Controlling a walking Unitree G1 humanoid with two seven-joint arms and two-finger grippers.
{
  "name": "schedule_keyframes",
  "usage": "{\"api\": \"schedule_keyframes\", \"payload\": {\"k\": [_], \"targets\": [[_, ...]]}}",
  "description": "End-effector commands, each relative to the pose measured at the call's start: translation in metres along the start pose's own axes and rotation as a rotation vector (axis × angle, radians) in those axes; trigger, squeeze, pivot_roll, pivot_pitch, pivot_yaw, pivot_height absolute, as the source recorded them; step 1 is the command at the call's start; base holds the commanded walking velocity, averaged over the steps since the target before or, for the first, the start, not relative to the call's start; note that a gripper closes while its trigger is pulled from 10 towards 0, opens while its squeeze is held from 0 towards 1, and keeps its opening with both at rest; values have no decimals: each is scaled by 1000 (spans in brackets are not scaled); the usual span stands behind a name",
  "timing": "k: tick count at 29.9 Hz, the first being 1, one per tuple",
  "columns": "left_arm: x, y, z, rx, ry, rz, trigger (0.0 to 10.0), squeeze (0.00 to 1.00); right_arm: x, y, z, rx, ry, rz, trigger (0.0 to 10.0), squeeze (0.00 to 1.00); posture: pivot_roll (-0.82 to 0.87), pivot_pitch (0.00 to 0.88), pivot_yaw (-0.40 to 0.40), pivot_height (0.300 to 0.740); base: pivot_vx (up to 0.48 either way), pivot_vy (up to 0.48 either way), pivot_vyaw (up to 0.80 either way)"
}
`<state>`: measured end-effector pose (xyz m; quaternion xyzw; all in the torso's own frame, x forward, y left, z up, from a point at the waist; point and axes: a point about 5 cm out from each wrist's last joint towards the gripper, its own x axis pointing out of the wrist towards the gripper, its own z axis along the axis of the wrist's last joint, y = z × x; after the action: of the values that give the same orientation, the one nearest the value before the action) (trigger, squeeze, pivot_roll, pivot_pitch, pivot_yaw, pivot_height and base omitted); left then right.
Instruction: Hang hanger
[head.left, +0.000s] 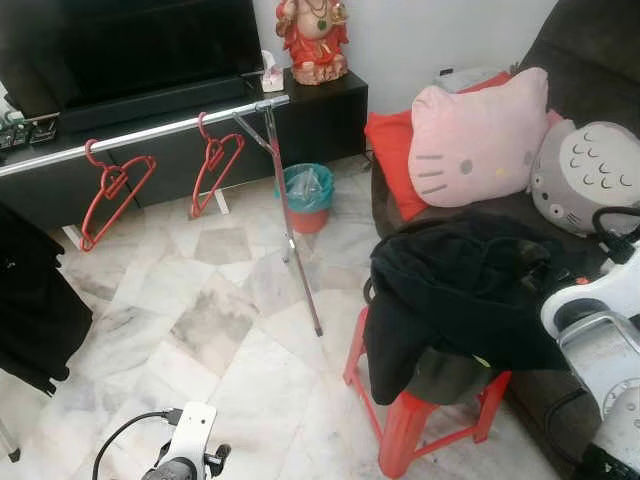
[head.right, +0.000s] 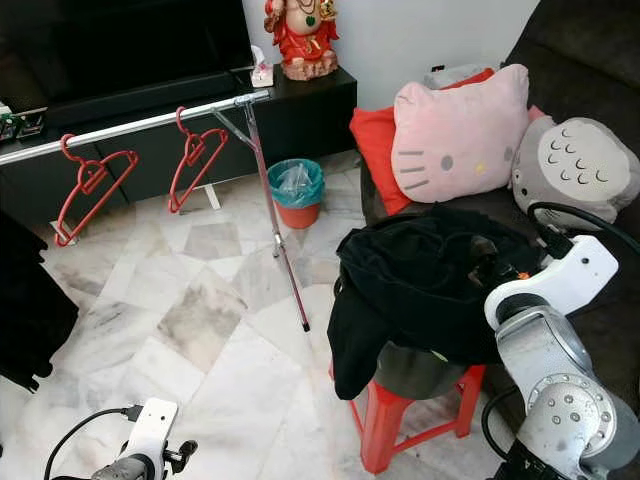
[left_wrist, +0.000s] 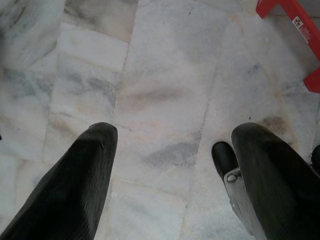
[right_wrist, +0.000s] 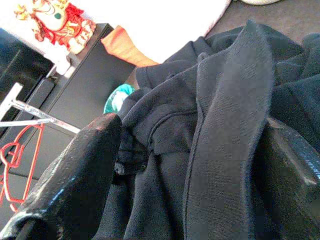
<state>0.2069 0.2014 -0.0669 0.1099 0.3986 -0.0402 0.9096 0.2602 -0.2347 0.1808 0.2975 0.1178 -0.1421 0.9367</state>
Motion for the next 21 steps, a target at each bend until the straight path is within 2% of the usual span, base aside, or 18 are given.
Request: {"api": "schedule_keyframes", "payload": {"k": [1, 8, 21], "targets": [[0, 1, -1, 26, 1, 0, 10000, 0, 3, 0, -7, 1, 26, 2, 10000, 0, -128, 0, 86, 740, 0, 0, 0], [-1, 1, -2, 23, 6, -1, 10000, 0, 9, 2, -17, 8, 63, 17, 10000, 0, -120, 0, 83, 740, 0, 0, 0], [-1, 1, -4, 23, 8, 3, 10000, 0, 18, -2, -18, 0, 60, 14, 10000, 0, -116, 0, 81, 740, 0, 0, 0]]}}
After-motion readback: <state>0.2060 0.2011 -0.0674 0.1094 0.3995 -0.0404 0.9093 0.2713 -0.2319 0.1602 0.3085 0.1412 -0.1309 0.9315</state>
